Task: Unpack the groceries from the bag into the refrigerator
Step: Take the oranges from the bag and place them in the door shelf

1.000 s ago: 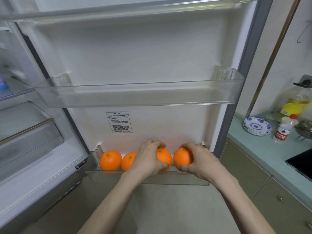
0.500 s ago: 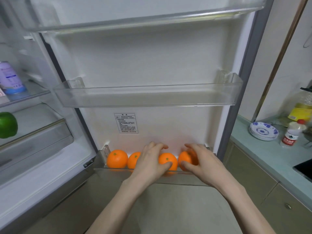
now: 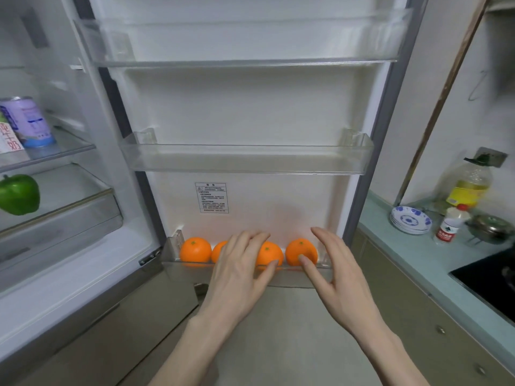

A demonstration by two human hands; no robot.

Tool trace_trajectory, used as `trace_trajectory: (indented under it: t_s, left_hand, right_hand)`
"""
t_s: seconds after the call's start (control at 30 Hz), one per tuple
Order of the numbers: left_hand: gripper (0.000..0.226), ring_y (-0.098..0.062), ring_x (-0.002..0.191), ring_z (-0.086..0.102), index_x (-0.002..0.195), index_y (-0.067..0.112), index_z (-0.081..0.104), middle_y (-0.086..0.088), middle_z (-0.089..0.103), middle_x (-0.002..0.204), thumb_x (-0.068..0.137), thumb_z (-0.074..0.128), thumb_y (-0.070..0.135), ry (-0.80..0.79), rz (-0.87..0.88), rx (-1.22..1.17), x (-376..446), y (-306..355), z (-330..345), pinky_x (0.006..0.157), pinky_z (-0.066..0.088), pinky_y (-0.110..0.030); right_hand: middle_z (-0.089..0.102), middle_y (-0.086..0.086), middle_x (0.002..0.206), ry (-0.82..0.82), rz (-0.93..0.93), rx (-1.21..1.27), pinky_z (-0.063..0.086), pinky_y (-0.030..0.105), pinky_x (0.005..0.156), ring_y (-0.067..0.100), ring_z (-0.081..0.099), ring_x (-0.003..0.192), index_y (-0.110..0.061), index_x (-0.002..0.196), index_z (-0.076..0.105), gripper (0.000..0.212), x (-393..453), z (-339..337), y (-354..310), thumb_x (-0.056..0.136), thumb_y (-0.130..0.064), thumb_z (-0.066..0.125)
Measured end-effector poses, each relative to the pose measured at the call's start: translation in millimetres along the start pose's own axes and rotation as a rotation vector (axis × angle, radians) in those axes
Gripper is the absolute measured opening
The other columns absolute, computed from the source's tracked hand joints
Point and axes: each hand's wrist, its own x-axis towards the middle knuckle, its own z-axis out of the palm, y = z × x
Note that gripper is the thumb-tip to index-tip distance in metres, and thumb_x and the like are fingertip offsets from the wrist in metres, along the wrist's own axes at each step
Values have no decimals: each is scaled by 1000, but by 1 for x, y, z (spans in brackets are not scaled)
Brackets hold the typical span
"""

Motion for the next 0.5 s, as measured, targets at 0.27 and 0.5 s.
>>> trace_trajectory:
  t_s: [0.27, 0.5]
  left_hand:
    - [46, -23, 130, 52, 135, 14, 59, -3, 58, 135, 94, 65, 35, 118, 49, 125, -15, 28, 0, 108, 42, -36]
    - [49, -29, 131, 53, 136, 12, 58, -8, 58, 137, 95, 63, 39, 127, -29, 298, -24, 51, 1, 110, 42, -43]
  right_hand:
    - [45, -7, 156, 14, -150, -242, 35, 33, 119, 10, 40, 146, -21, 153, 43, 65, -13, -34, -1, 100, -57, 52]
    - [50, 1, 154, 33, -280, -528, 34, 48, 120, 23, 42, 148, -20, 152, 47, 67, -6, -49, 21, 99, -61, 49]
